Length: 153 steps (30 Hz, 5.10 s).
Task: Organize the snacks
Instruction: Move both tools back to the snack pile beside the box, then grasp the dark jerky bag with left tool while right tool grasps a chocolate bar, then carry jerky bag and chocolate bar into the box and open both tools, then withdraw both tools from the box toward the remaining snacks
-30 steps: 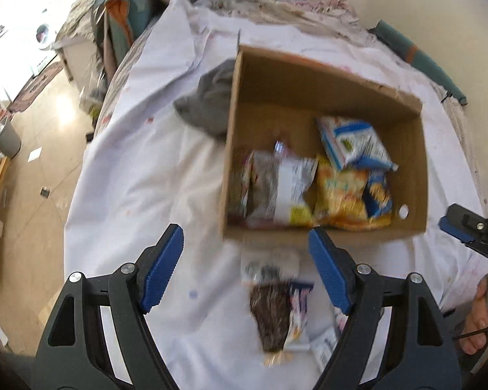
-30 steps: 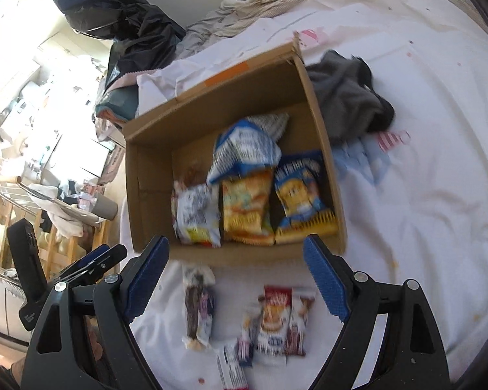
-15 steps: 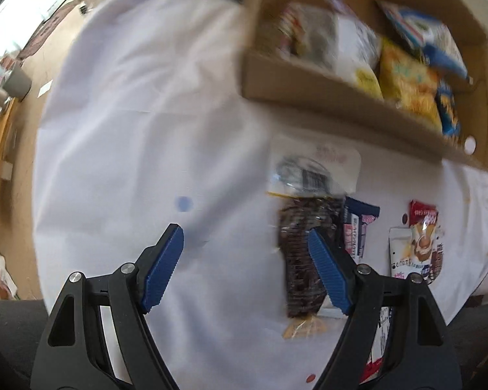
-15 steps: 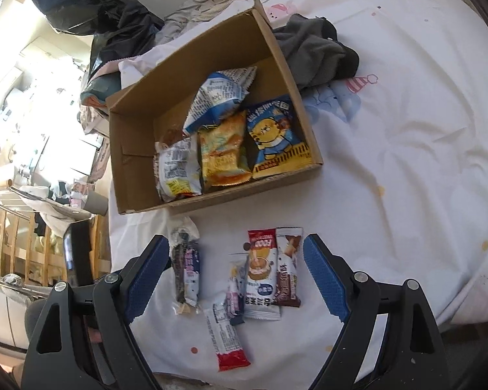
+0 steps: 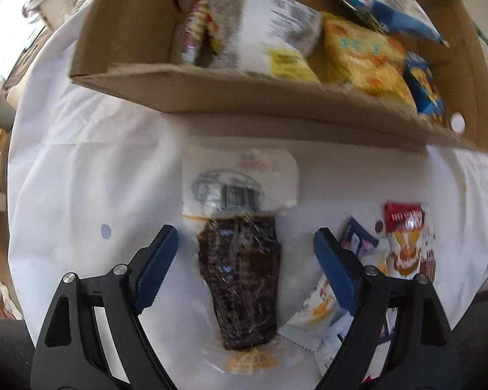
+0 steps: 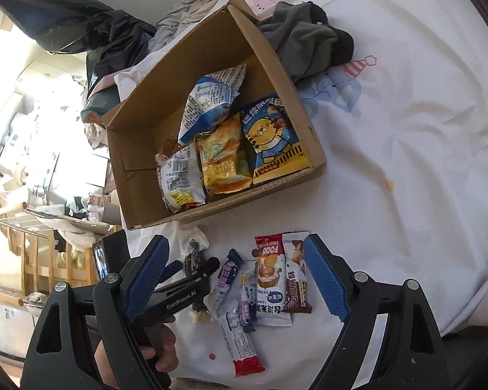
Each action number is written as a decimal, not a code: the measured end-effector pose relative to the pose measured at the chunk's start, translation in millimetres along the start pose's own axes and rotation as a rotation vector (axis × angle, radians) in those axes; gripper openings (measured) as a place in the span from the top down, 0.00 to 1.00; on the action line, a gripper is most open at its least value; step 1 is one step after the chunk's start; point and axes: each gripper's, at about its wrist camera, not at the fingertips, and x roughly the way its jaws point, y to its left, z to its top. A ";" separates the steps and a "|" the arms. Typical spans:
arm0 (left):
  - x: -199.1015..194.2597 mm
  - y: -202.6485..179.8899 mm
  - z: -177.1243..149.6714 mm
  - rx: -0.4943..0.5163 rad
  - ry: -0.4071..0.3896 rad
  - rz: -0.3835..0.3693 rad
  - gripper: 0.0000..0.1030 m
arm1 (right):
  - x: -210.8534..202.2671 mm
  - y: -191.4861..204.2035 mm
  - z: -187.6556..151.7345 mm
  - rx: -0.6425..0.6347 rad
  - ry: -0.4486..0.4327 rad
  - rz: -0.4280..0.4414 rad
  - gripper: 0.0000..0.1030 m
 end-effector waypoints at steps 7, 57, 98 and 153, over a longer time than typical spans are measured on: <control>6.2 11.3 12.2 -0.107 0.007 -0.025 0.19 | 11.5 7.3 1.0 -0.033 0.029 -0.012 0.16; -117.4 63.0 -25.0 -0.072 -0.282 -0.056 0.44 | 58.5 -5.6 -33.9 -0.157 0.246 -0.327 0.83; -189.0 16.8 87.9 0.073 -0.570 -0.048 0.44 | -18.9 58.2 61.9 -0.278 -0.196 -0.066 0.82; -125.8 19.2 102.9 0.051 -0.492 -0.093 0.06 | 32.0 43.1 67.3 -0.206 -0.089 -0.118 0.29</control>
